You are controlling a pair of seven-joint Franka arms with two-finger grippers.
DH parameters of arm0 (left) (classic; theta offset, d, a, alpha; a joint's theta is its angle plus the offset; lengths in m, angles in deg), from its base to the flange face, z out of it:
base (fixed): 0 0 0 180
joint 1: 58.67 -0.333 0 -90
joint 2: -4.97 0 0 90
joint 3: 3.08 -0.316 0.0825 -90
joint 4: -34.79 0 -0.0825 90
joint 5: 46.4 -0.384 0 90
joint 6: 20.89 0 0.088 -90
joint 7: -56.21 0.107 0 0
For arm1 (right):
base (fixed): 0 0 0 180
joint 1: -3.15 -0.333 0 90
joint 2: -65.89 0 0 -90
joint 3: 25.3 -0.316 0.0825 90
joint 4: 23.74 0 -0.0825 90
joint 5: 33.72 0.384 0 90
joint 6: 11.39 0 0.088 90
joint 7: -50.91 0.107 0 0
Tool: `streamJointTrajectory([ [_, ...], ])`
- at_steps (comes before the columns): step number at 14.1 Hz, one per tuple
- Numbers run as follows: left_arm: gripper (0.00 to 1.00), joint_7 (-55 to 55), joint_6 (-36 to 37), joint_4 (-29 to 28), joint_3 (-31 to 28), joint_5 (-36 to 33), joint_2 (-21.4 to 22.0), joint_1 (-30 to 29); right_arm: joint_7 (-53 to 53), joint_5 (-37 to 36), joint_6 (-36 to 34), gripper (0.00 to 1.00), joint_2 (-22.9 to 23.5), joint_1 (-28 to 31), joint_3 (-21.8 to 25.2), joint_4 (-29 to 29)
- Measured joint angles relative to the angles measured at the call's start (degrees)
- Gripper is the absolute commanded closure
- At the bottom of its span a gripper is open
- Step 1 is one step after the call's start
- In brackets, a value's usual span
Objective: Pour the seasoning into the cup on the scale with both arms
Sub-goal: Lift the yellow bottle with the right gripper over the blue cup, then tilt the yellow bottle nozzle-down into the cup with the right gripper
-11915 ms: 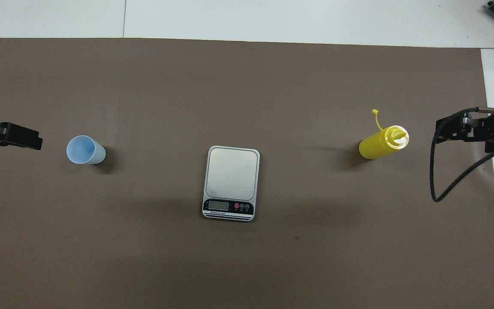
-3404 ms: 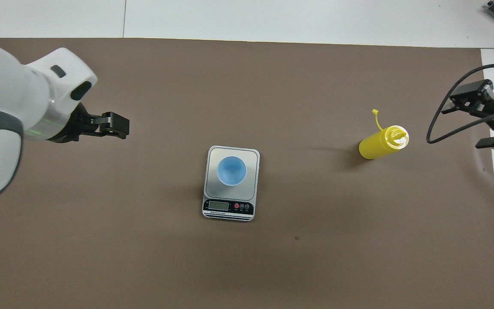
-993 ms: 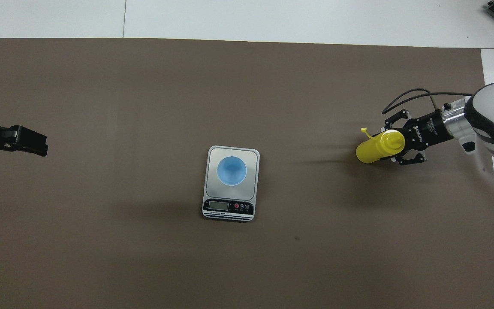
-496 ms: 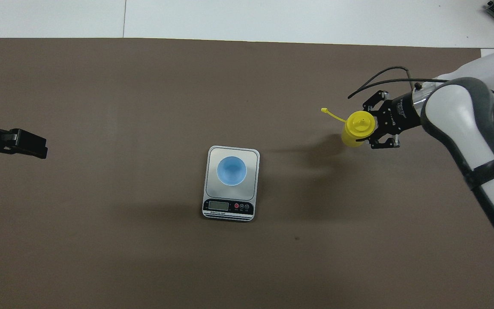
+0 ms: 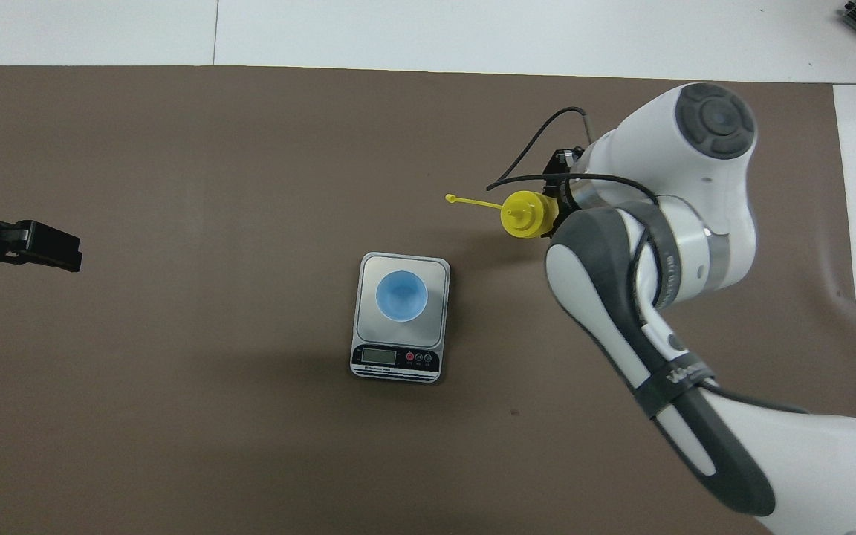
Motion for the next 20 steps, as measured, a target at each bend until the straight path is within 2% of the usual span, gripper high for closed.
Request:
streamJointTrajectory([
  [3, 0.00, 0.00, -0.09, -0.01, -0.51, 0.00, 0.00, 0.39, 5.14, -9.12, 2.47, 1.00, 0.00, -4.85, 0.00, -0.02],
  [7, 0.00, 0.04, -0.12, -0.02, -4.90, 0.00, 0.01, 4.00, 6.63, -19.91, 6.46, 1.00, 0.02, -8.91, -0.01, 0.18],
  [10, 0.00, 0.13, -0.12, -0.02, -5.05, 0.00, 0.01, 4.01, 6.66, -27.46, 8.53, 1.00, -0.04, -10.67, -0.01, 1.34],
  [13, 0.00, 0.16, -0.34, -0.02, -5.05, 0.00, 0.01, 4.03, 6.67, -35.76, 11.27, 1.00, -1.22, -12.11, -0.04, 5.25],
  [17, 0.00, 0.17, -0.41, -0.02, -5.05, 0.00, 0.01, 4.14, 6.68, -43.96, 11.92, 1.00, -3.13, -12.93, -0.05, 8.49],
  [20, 0.00, 0.17, -0.41, -0.02, -5.06, 0.00, 0.01, 4.27, 6.69, -52.95, 12.13, 1.00, -3.40, -12.94, -0.05, 9.19],
])
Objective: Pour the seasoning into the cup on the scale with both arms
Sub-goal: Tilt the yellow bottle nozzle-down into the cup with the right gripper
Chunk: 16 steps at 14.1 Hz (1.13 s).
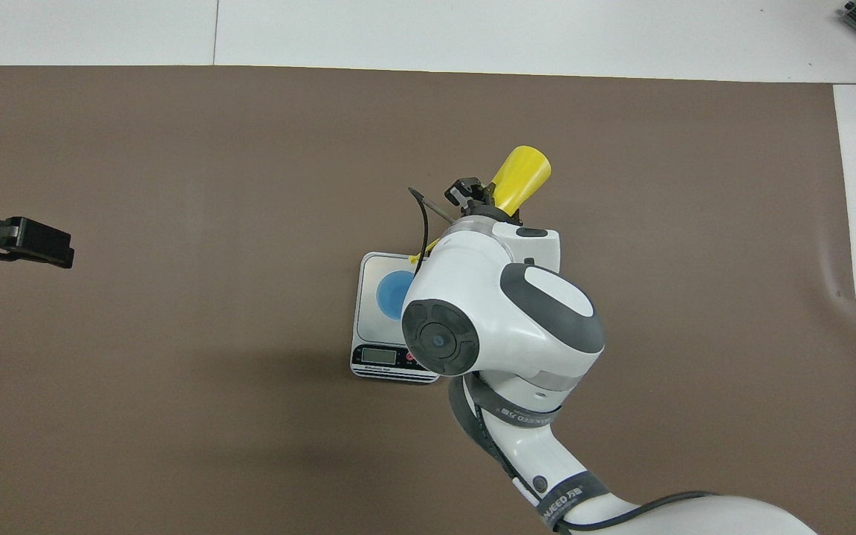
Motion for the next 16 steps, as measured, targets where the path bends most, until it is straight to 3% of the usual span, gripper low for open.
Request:
streamJointTrajectory([
  [3, 0.00, 0.00, 0.00, 0.00, -0.02, 0.00, 0.00, 0.13, 3.47, -8.04, 0.48, 1.00, 0.13, -0.63, -0.01, 0.84],
  [7, 0.00, 0.00, -0.01, -0.01, -0.02, 0.00, 0.00, 0.24, 19.58, -19.50, -1.52, 1.00, 3.09, -5.67, -0.05, 1.12],
  [11, 0.00, 0.00, -0.01, -0.05, -0.02, 0.00, 0.00, 0.47, 23.66, -22.16, -5.32, 1.00, 3.99, -9.57, -0.05, 0.33],
  [16, 0.00, 0.00, -0.02, -0.08, -0.02, 0.00, 0.00, 0.51, 25.64, -28.28, -6.17, 1.00, 3.99, -9.62, 0.30, -0.01],
])
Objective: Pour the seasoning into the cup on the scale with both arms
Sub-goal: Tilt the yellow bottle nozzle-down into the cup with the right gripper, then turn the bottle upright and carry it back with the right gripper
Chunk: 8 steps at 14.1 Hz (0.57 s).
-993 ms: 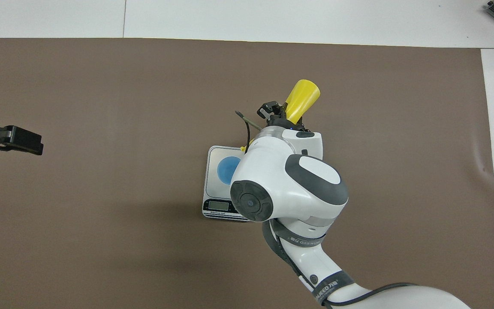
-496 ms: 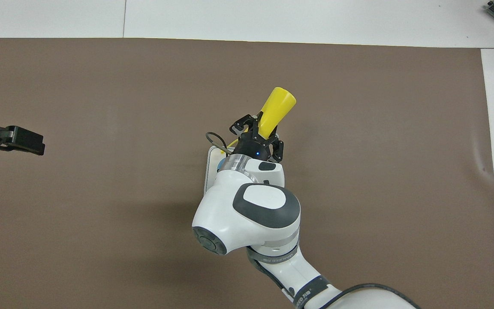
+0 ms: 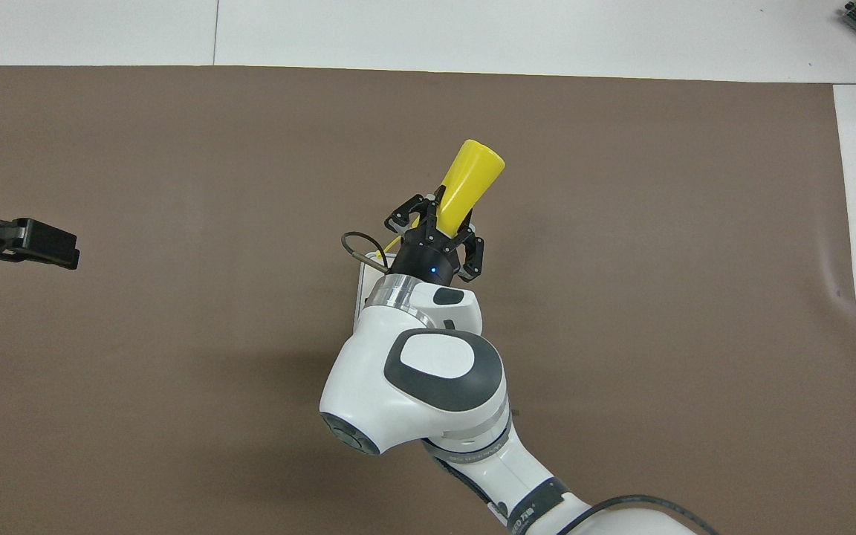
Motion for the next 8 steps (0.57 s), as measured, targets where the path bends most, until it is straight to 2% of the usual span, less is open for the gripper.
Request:
streamJointTrajectory([
  [8, 0.00, 0.00, -0.01, -0.01, 0.00, 0.00, 0.00, 0.03, 3.37, -4.41, -0.31, 1.00, -0.01, 0.73, 0.02, -1.43],
])
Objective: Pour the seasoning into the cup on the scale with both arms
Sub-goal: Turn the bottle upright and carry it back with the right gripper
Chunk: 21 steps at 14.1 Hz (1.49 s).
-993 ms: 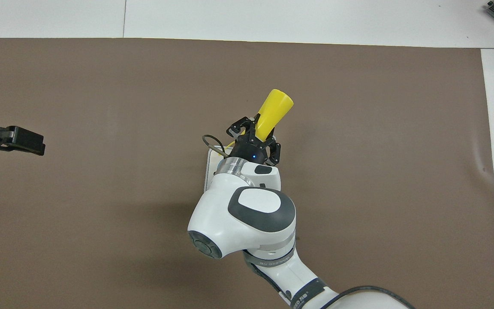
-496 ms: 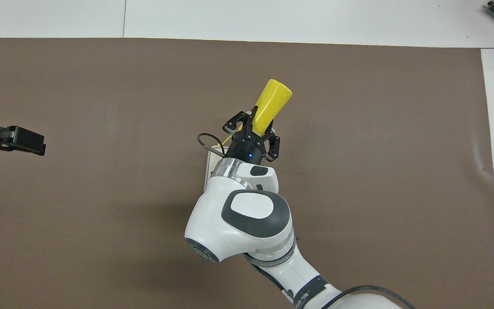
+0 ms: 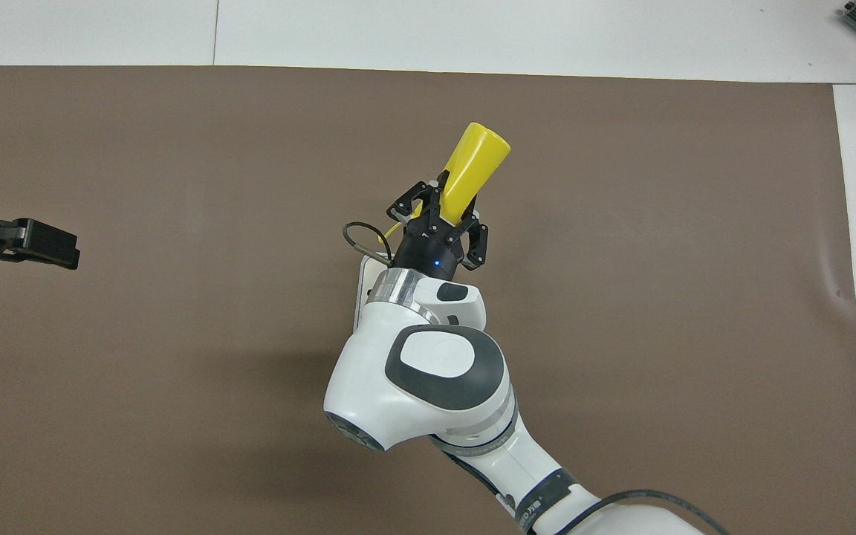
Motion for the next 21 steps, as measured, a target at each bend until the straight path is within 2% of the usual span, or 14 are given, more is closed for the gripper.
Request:
streamJointTrajectory([
  [2, 0.00, 0.00, -0.02, 0.00, 0.00, 0.00, 0.00, 0.00, 0.03, 0.81, 1.44, 1.00, -0.02, 1.03, 0.00, -1.56],
  [4, 0.00, 0.00, -0.15, 0.00, 0.00, 0.00, 0.00, 0.01, 0.04, 4.61, 3.67, 1.00, -0.08, 2.41, 0.01, -2.40],
  [9, 0.00, 0.00, -3.88, -0.02, 0.00, 0.00, 0.00, 0.15, -0.70, 19.75, 4.36, 1.00, -0.61, 3.29, -0.01, -3.11],
  [16, 0.00, 0.00, -4.15, -0.06, -0.05, 0.01, 0.00, 0.32, -14.91, 54.33, 4.08, 1.00, -3.61, 7.55, 0.00, -3.46],
  [21, 0.00, 0.00, -4.15, -0.17, -0.05, 0.01, 0.00, 0.35, -21.80, 73.63, 4.00, 1.00, -3.88, 11.80, 0.05, -3.18],
])
